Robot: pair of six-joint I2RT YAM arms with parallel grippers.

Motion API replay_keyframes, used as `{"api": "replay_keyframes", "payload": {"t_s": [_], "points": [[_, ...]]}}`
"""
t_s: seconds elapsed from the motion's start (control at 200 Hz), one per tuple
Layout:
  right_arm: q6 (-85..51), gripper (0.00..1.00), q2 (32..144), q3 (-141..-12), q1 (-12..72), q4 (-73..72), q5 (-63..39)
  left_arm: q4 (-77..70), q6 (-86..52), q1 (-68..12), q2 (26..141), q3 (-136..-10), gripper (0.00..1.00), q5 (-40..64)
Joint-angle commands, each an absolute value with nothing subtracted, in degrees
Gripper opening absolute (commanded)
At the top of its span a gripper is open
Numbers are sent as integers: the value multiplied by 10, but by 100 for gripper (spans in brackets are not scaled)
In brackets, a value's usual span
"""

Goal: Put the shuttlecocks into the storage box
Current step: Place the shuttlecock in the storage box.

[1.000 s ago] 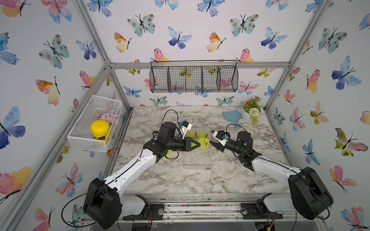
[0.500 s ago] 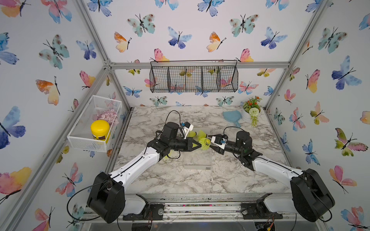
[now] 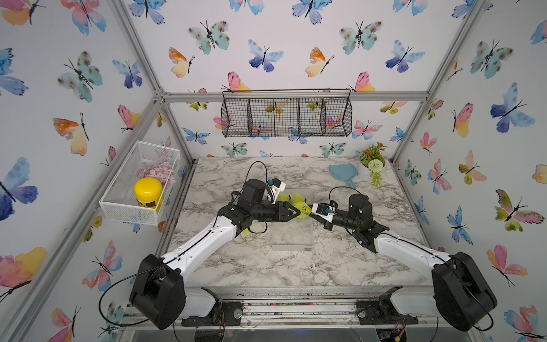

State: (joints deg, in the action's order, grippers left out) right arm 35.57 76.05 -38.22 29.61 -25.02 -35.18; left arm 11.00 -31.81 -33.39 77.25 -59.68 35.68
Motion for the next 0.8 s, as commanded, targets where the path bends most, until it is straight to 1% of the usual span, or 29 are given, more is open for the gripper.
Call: {"api": "replay_keyframes", "payload": {"t_s": [0.0,0.055,0.17,0.511,0.721,0.796], "points": [[346,26,755,-405,299,-209,-333,164,-234,-350,740,-628,56,255],[342,26,760,-414,299,-194,-331,185,-190,-368,740,-640,57,226],[331,26,775,-438,299,-156,-323,231,-124,-404,757,-671,57,174],[322,27,797,-470,299,-101,-315,224,-55,-476,784,-697,57,96],[314,27,796,-471,300,-96,-328,191,-47,-480,790,-686,51,71],[313,27,795,-472,300,-93,-330,179,-45,-482,794,-681,46,78]]}}
